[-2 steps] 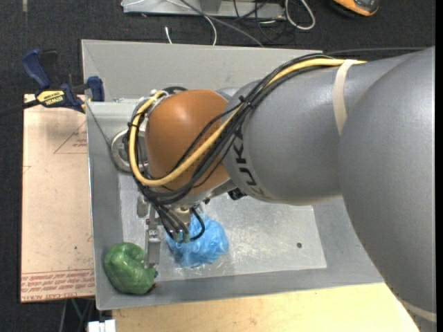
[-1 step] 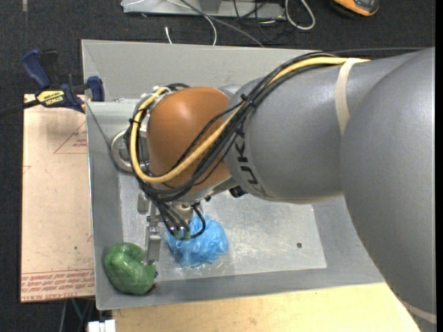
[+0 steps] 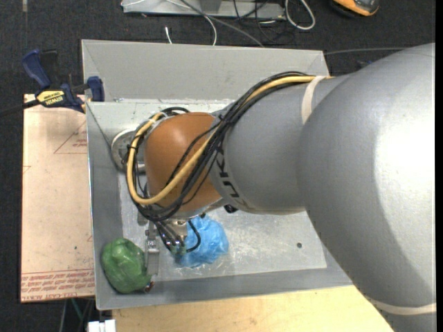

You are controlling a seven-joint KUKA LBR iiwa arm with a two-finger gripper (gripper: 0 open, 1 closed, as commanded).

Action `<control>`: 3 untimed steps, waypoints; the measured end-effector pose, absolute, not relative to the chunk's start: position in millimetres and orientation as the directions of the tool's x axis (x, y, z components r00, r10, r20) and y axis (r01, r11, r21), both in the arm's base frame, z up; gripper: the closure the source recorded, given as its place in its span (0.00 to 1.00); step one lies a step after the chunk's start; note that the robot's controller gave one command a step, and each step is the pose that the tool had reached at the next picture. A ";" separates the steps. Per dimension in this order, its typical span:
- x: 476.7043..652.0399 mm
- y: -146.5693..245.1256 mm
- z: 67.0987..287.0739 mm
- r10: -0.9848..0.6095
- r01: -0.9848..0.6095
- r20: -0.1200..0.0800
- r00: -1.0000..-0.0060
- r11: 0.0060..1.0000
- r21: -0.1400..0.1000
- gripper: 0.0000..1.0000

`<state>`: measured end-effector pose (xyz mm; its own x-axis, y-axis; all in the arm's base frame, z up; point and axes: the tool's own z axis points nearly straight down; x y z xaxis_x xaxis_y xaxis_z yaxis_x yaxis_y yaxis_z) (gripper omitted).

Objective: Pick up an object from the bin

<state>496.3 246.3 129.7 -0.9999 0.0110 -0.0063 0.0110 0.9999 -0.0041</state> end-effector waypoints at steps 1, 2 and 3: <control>515.6 125.1 137.7 0.200 0.200 -0.009 -0.980 0.980 0.005 0.00; 489.8 243.4 141.7 0.035 0.035 -0.013 -0.999 0.999 0.003 0.00; 496.5 127.0 69.2 0.283 0.283 -0.009 -0.959 0.959 0.005 0.00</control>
Offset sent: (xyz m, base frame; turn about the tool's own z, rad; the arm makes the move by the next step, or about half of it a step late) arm -0.0089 0.0068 0.0129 0.0195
